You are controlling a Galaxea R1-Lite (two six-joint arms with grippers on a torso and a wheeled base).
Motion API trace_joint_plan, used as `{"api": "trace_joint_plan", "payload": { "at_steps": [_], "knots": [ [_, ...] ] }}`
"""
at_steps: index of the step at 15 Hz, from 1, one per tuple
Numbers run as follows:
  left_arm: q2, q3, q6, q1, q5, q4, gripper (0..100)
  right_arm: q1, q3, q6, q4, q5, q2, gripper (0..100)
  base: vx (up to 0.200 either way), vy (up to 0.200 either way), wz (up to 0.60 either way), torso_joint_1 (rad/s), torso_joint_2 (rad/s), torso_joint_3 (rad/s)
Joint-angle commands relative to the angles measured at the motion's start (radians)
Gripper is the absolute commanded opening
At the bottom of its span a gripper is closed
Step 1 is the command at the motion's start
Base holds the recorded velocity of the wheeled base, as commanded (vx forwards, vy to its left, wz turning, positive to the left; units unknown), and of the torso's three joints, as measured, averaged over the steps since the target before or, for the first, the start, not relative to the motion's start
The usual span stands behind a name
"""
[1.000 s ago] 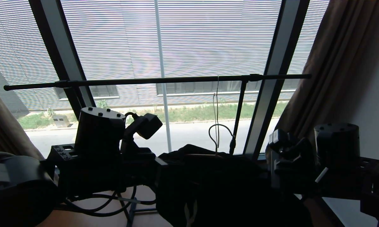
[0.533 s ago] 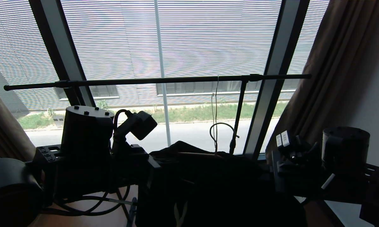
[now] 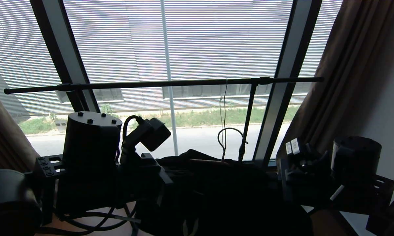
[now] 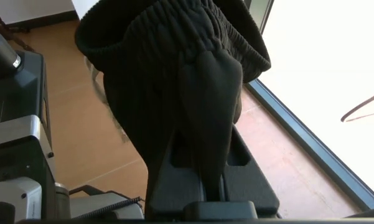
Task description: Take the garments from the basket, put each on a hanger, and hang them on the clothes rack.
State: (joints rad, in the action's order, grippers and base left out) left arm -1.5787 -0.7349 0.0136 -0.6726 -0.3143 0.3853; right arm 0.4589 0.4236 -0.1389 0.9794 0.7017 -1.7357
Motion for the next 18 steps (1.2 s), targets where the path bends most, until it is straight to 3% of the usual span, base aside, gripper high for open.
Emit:
{"api": "trace_joint_plan", "payload": {
  "at_steps": [1,6,10,12,18],
  "knots": [
    [0.009,-0.029,-0.001,-0.022,0.000,0.006,0,0.003,-0.005,-0.002,0.001,-0.001,-0.034,0,0.000,0.000,0.00,0.000,0.00,0.000],
    [0.011,-0.011,0.000,-0.033,-0.002,0.014,0,0.015,-0.002,0.004,0.024,-0.002,-0.045,0,0.000,0.000,0.00,0.000,0.00,0.000],
    [0.008,0.012,0.035,-0.045,0.000,0.014,0,0.026,-0.014,0.104,0.121,-0.004,-0.047,0,0.000,0.000,0.00,0.000,0.00,0.000],
    [-0.006,0.012,0.072,-0.047,0.003,0.014,0,0.027,-0.029,0.107,0.171,-0.004,-0.059,0,0.000,0.000,0.00,0.000,0.00,0.000],
    [-0.026,0.006,0.078,-0.044,0.004,0.015,0,0.029,-0.072,0.156,0.314,-0.004,-0.061,0,0.000,0.000,0.00,0.000,0.00,0.000]
  ]
}}
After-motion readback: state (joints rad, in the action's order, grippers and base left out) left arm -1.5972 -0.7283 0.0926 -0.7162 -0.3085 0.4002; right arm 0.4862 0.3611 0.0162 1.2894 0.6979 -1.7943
